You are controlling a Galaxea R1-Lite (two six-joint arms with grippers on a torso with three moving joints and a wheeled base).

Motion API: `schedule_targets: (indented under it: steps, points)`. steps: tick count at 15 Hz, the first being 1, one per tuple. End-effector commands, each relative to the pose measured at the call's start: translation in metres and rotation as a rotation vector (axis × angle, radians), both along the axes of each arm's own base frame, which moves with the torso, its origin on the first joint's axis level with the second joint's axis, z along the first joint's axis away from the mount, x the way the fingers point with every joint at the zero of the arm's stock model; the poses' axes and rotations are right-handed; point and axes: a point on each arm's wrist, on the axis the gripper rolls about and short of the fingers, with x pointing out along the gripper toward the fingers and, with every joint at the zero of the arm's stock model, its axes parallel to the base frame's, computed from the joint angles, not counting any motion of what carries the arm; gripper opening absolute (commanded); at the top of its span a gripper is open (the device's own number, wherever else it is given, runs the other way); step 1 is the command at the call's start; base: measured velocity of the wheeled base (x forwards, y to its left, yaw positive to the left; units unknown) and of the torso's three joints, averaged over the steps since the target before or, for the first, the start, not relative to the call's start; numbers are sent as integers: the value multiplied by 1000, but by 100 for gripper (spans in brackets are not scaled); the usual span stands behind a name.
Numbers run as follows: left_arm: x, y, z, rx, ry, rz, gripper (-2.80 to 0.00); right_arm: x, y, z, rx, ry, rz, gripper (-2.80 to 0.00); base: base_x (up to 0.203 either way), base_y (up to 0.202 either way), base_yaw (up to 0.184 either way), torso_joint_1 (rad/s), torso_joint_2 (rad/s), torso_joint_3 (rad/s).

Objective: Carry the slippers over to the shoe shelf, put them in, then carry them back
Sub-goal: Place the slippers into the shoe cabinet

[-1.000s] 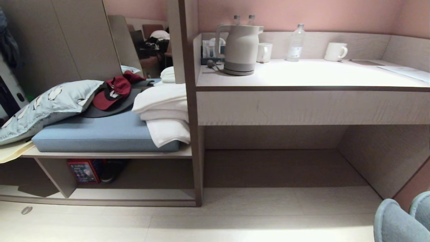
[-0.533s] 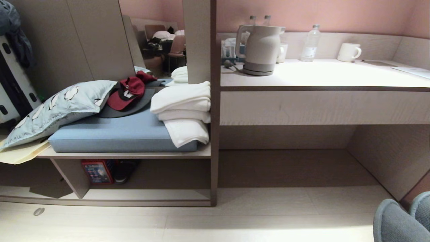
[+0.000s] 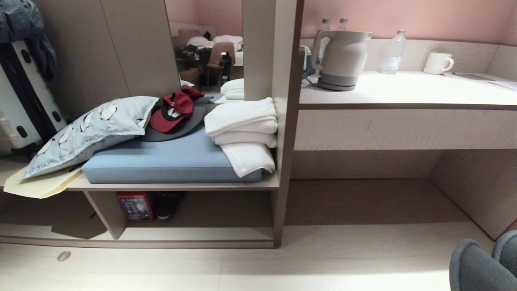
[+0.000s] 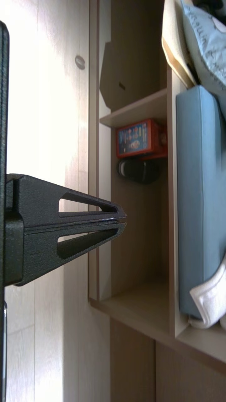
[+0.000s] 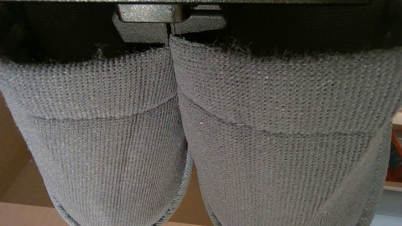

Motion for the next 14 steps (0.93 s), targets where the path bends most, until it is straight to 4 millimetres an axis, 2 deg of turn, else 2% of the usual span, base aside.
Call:
schedule_targets:
  steps: [1, 14]
  points:
    - [0, 0, 0, -1, 0, 1, -280, 0, 0, 0, -1, 0, 0, -280, 0, 199, -4, 11, 2, 3]
    - [0, 0, 0, -1, 0, 1, -280, 0, 0, 0, -1, 0, 0, -280, 0, 196, -2, 3, 3, 2]
